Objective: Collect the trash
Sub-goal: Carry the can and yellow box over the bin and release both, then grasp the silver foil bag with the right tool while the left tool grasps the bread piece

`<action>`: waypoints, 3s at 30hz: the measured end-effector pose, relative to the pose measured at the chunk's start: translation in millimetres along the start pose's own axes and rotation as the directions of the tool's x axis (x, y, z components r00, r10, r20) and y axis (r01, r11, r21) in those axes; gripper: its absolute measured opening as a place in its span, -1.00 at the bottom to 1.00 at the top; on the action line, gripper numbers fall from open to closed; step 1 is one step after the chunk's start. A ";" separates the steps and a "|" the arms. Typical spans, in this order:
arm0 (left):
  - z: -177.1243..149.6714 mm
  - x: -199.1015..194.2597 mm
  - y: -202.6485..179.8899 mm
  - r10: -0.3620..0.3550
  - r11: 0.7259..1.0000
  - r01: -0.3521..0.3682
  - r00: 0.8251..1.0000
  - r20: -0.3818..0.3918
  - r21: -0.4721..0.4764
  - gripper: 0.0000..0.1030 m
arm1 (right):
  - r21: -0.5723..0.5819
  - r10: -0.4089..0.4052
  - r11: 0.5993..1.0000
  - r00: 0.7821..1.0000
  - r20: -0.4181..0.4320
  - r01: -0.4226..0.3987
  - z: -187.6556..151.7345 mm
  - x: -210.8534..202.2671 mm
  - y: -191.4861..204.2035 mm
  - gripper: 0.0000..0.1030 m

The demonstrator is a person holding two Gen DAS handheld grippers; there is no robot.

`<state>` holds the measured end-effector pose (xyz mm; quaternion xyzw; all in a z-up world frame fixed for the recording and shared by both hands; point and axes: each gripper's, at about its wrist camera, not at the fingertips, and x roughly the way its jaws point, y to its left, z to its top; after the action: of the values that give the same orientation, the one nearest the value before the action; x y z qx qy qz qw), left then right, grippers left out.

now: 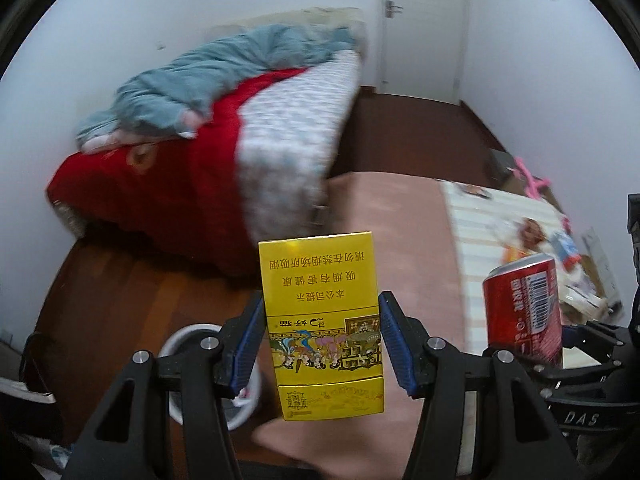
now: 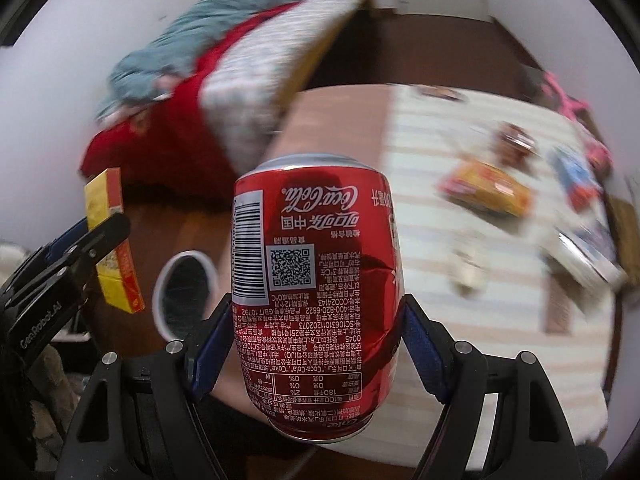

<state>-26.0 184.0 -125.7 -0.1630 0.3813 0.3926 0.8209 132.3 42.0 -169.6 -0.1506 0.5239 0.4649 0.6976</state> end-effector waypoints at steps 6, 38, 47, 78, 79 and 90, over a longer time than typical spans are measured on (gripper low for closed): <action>-11.3 31.9 102.7 0.078 0.987 -0.087 0.994 -0.076 -0.133 0.02 | -0.121 0.099 0.987 0.991 -0.085 -0.109 23.3 63.7 110.2 0.56; -162.2 171.3 294.5 0.099 0.828 -0.366 0.841 -0.531 -0.425 1.00 | -0.416 -0.134 0.908 0.903 -0.407 -0.053 3.7 354.8 291.3 1.00; -164.6 151.0 284.7 0.088 0.841 -0.346 0.846 -0.527 -0.416 1.00 | -0.458 -0.184 0.889 0.906 -0.382 -0.012 -12.9 332.7 277.0 1.00; -62.3 -45.8 147.1 0.211 0.911 -0.251 0.965 -0.153 -0.328 1.00 | -0.284 0.178 0.940 0.982 -0.069 -0.190 18.1 51.1 221.7 1.00; -59.5 -45.6 135.0 0.203 0.917 -0.238 0.969 -0.140 -0.320 1.00 | -0.266 0.190 0.944 0.980 -0.053 -0.197 18.8 39.5 210.7 1.00; -41.3 49.4 -52.0 0.039 0.989 -0.066 0.978 -0.203 -0.130 1.00 | 0.020 0.022 1.000 1.000 -0.003 -0.022 2.3 -19.0 12.1 1.00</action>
<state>13.2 153.1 -191.7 -0.2469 0.4386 0.4208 0.7547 123.5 40.6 -148.8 -0.1385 0.5310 0.4674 0.6931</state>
